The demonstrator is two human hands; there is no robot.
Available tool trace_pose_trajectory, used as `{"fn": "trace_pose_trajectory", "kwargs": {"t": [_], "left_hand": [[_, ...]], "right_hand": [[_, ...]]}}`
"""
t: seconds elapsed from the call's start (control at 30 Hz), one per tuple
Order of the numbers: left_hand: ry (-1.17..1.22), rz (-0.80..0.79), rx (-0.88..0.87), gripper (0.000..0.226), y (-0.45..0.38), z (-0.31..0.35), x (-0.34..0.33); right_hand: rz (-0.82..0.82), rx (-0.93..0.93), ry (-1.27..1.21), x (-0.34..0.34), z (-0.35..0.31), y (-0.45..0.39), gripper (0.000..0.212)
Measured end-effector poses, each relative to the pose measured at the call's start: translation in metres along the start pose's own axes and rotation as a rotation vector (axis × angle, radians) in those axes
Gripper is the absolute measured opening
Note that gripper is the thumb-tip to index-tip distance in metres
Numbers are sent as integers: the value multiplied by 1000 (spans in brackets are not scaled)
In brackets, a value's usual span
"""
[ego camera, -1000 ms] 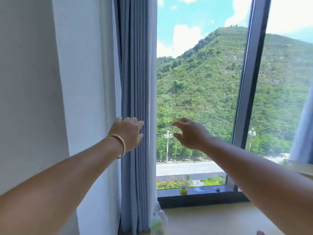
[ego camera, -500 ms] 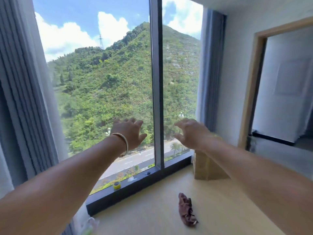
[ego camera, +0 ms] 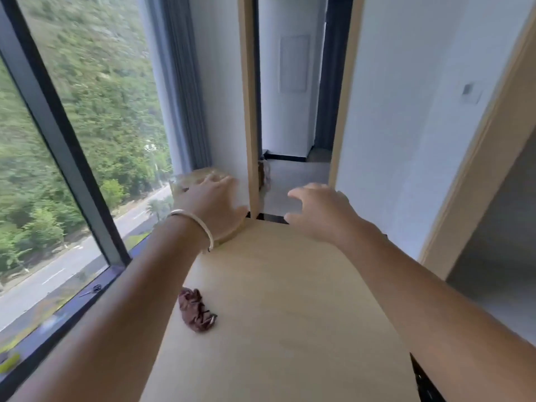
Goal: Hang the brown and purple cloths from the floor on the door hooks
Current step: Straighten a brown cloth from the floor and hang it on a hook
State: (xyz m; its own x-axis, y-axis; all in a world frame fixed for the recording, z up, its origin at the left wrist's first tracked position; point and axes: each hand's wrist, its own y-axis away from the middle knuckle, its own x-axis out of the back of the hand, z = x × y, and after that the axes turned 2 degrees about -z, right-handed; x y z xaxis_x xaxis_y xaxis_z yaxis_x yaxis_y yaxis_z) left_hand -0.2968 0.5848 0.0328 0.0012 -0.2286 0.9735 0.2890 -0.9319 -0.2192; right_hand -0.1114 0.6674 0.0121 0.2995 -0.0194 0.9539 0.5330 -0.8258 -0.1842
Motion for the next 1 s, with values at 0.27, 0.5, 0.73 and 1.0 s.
{"fn": "trace_pose_trajectory", "kwargs": {"t": [0.27,0.5,0.73,1.0], "left_hand": [[259,-163,-139,61,-49,27,-67],[339,-170,-281,61,-107,35,-89],[306,-246,-360,64,-184,81,-120],[228,-206,-376,61,-291,178,-145]], "right_hand": [[-5,-333,-179,-30,28,0,53],[-3,-419,-152,-47,45,-31,57],[5,-466,-165,-40,111,-87,55],[0,-452,-216,-17,246,-155,53]]}}
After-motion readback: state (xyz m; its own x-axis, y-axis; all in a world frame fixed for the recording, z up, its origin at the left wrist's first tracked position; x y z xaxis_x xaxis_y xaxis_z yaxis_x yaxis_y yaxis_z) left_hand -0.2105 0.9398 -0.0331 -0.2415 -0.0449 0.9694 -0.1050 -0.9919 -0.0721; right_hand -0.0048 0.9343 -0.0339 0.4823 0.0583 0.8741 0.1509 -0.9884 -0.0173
